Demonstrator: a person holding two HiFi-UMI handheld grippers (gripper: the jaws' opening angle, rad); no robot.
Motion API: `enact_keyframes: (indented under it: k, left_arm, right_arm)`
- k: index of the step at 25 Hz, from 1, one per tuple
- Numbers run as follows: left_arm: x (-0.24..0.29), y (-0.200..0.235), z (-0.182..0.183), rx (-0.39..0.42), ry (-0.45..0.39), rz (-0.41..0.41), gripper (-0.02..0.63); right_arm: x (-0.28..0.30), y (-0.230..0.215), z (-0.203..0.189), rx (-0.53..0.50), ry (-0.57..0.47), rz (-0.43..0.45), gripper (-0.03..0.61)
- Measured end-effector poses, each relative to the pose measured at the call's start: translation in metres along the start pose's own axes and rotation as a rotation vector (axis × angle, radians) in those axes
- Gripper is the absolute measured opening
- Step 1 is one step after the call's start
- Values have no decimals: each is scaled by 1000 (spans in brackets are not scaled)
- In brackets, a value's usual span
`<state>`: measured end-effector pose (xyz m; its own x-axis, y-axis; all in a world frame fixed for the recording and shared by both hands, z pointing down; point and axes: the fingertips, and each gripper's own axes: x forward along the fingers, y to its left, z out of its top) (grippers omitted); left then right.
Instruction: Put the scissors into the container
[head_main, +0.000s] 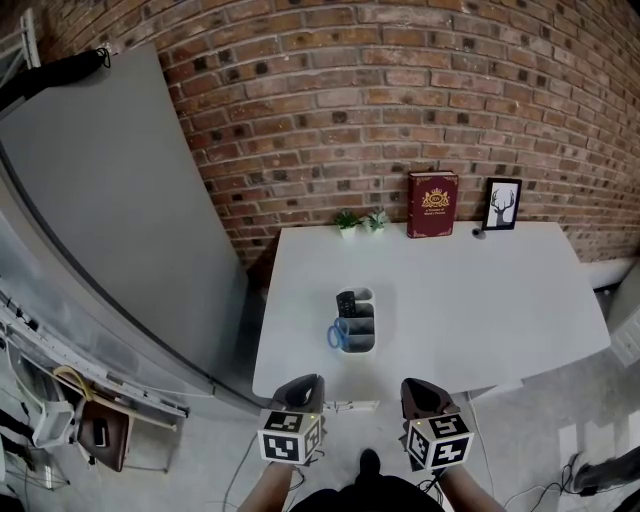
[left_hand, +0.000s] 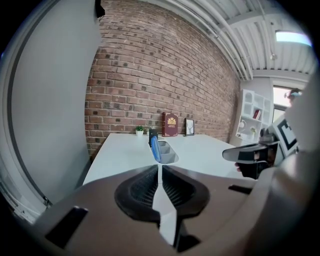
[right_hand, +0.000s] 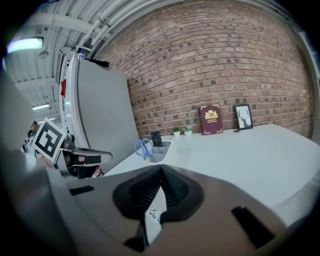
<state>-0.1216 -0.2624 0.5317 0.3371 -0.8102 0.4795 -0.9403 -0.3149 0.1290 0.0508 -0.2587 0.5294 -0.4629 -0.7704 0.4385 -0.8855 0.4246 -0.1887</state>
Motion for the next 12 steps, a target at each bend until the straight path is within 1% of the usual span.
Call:
enact_keyframes:
  k: [4, 12]
  left_arm:
    - [-1, 0, 2, -7, -5, 2, 27]
    - [-4, 4, -3, -65, -8, 11, 28]
  right_arm:
    - [-1, 1, 0, 0, 3, 4, 0]
    - [-2, 2, -3, -8, 8, 9, 0]
